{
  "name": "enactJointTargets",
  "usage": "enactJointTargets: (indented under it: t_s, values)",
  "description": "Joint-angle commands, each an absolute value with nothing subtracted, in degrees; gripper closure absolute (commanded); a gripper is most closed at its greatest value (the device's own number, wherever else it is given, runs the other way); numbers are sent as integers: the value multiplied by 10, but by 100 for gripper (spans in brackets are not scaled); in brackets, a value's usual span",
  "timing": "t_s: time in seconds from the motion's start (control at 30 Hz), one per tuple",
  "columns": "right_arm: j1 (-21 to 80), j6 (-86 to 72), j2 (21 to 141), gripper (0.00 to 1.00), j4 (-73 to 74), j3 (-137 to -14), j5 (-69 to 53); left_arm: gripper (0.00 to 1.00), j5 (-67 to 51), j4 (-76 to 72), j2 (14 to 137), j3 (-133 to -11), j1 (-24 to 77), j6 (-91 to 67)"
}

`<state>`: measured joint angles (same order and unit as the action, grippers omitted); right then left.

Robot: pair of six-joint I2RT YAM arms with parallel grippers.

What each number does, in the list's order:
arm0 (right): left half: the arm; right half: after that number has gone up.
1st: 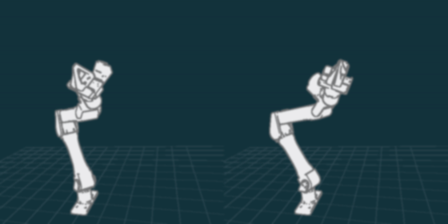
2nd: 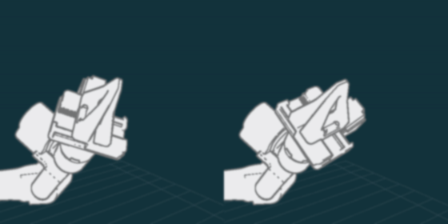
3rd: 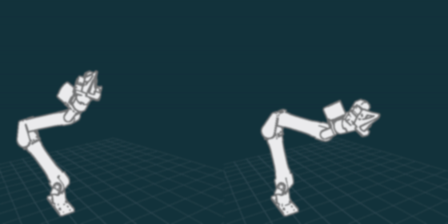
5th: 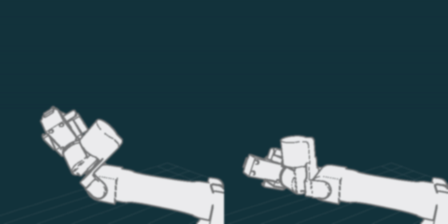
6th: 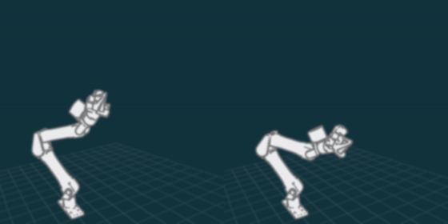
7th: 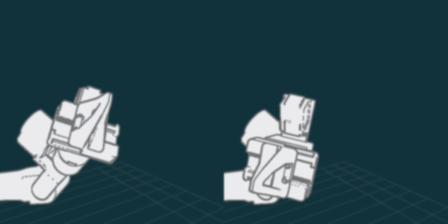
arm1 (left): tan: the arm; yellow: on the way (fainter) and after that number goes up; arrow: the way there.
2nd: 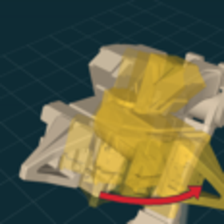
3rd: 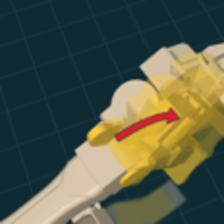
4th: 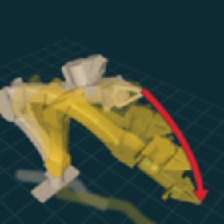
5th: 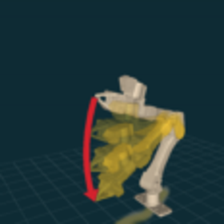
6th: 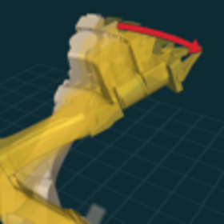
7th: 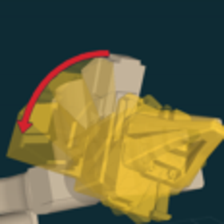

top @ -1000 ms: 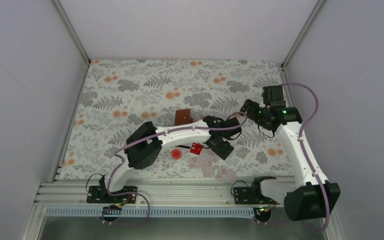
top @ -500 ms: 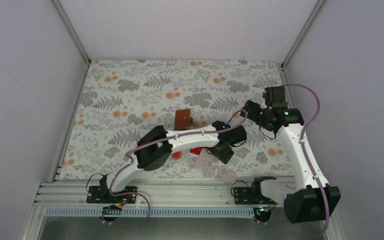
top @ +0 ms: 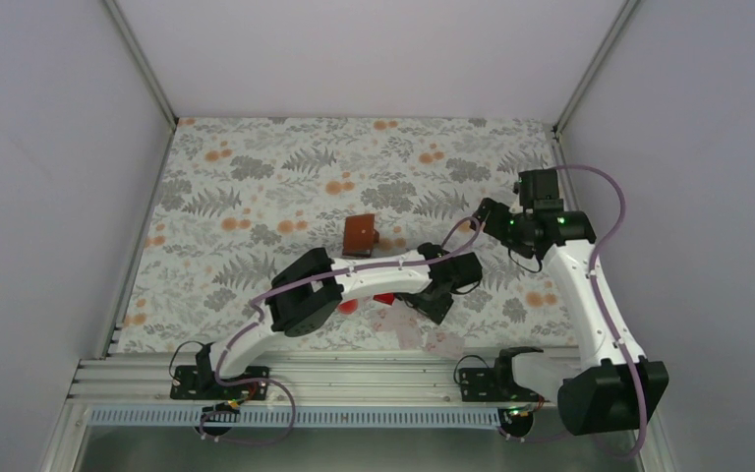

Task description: Put the credit cards into the card holder

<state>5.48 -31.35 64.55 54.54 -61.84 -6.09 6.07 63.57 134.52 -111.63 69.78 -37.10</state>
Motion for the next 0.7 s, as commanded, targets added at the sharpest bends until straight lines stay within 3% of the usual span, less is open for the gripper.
enactJointTargets:
  t_s: [0.0, 0.43, 0.67]
  values:
    - [57, -306, 647, 1, 527, -623, -89, 27, 58, 626, 1349, -1078, 702, -370]
    - [58, -302, 648, 1, 523, -618, -97, 48, 69, 611, 1329, -1053, 702, -359]
    - [56, -303, 650, 1, 523, -620, -97, 50, 91, 618, 1303, -1067, 702, -357]
